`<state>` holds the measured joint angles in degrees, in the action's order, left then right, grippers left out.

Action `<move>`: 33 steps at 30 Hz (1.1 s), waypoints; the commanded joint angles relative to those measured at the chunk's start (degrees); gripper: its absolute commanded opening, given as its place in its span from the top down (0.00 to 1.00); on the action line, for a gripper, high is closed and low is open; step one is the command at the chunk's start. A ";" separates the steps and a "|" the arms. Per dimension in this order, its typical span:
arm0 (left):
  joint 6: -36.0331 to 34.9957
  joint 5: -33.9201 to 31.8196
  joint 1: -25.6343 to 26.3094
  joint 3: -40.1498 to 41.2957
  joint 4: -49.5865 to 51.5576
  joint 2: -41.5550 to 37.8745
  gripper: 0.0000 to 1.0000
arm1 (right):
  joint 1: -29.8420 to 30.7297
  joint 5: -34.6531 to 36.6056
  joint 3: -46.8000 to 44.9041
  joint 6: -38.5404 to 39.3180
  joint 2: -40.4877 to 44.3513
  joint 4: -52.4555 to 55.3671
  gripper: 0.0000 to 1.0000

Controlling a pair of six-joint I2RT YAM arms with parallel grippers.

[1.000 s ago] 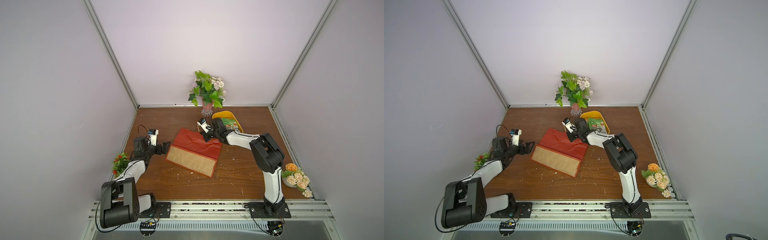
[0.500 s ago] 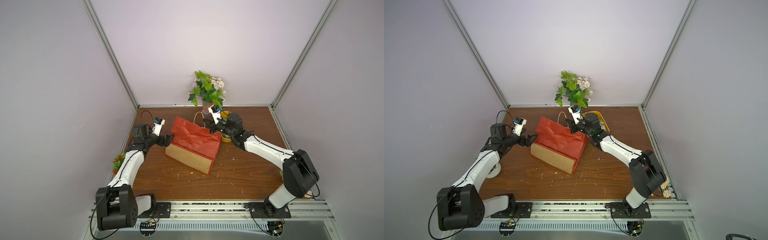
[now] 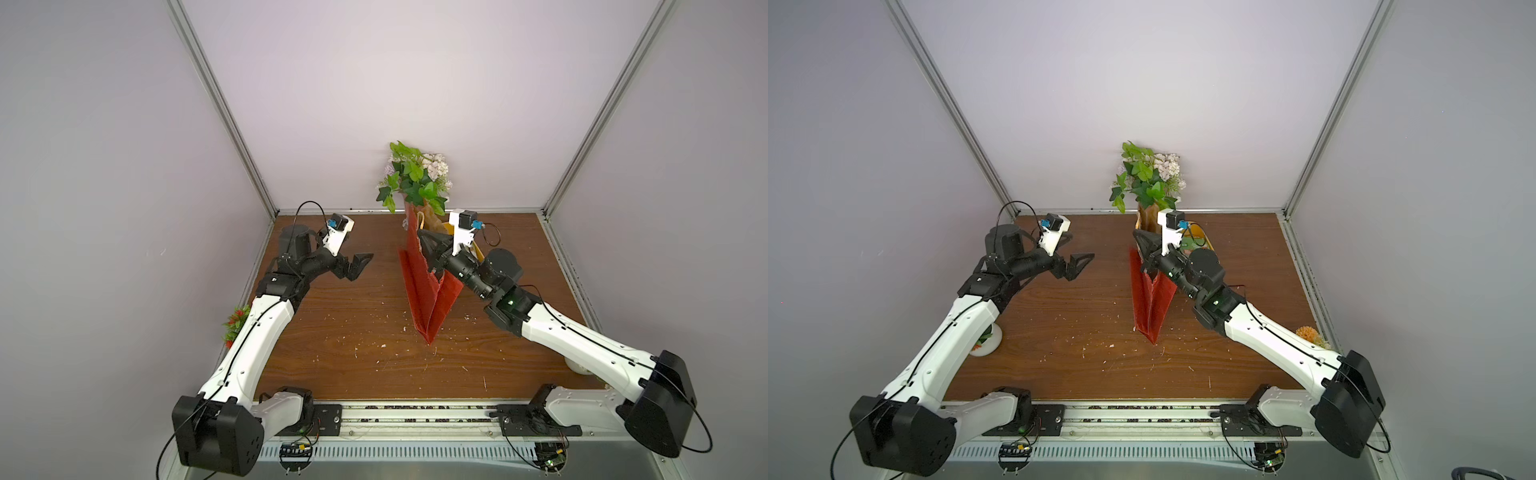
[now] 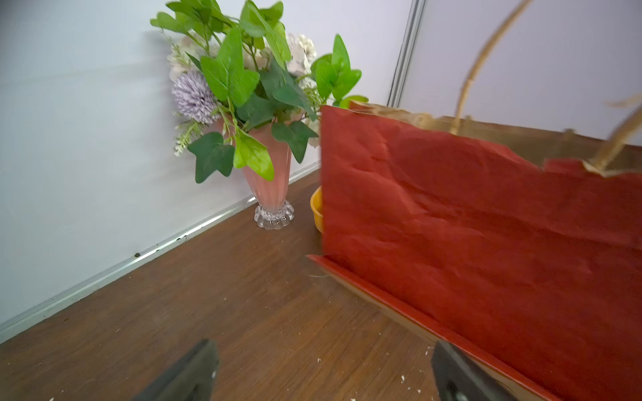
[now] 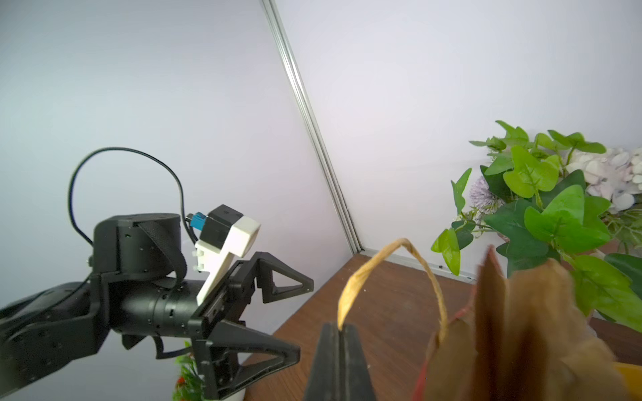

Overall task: Place the condiment packets inside the bag
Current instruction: Pick up the paper bag from the center of the board.

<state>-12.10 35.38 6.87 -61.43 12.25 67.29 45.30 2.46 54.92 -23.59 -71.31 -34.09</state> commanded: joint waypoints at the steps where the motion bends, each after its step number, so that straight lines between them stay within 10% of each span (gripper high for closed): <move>1: 6.16 -1.08 0.51 -3.16 2.76 1.89 0.01 | 3.65 13.44 -4.31 -5.66 1.41 -5.49 1.00; 16: 0.63 5.00 4.79 0.13 11.59 -2.97 0.01 | 16.44 35.99 -13.24 -13.85 -2.63 -25.13 1.00; 33: 3.79 -1.92 15.68 -0.43 14.07 -4.73 0.01 | 21.27 37.25 -2.90 -6.51 -10.90 -31.53 1.00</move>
<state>-7.86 33.93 21.91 -61.82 24.14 63.18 66.13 39.51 49.34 -31.92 -82.39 -62.43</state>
